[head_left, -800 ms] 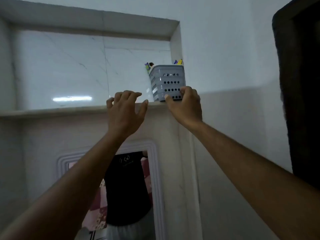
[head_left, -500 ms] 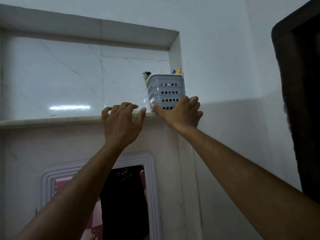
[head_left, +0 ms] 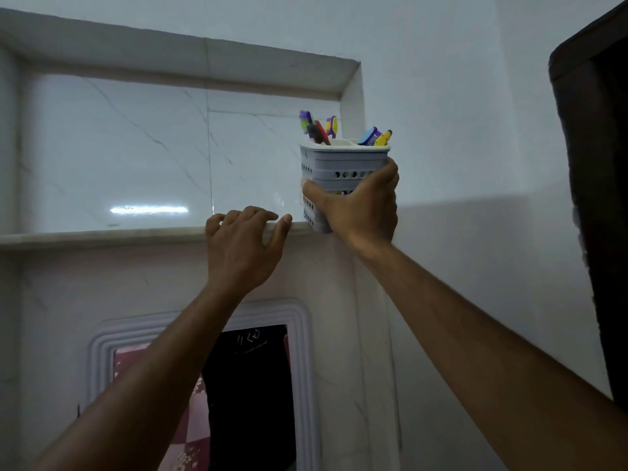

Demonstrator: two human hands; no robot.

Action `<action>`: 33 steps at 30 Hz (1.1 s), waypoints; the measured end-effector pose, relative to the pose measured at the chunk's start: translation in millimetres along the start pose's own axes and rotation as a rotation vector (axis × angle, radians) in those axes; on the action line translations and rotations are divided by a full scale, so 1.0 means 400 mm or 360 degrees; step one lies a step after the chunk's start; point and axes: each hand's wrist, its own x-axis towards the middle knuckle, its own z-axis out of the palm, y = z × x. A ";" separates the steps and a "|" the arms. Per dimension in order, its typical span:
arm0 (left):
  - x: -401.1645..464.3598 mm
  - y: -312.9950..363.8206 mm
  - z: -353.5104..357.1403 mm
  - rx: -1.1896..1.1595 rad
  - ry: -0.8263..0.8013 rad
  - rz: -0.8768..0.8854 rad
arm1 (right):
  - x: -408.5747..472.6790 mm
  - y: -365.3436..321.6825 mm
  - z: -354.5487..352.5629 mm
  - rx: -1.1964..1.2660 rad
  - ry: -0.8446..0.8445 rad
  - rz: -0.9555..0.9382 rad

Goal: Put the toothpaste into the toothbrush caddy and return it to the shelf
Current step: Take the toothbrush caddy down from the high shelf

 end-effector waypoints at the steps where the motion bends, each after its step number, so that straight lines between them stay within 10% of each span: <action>1: -0.002 0.001 -0.004 -0.0023 -0.0016 -0.0003 | -0.001 -0.003 -0.012 0.0015 0.0000 -0.0008; 16: -0.207 0.100 -0.114 -0.0868 -0.0220 -0.0062 | -0.229 0.083 -0.224 0.0176 -0.0142 0.0064; 33: -1.035 0.014 -0.176 -0.1059 -0.1172 -0.0877 | -0.872 0.458 -0.407 0.0098 -0.0836 0.0759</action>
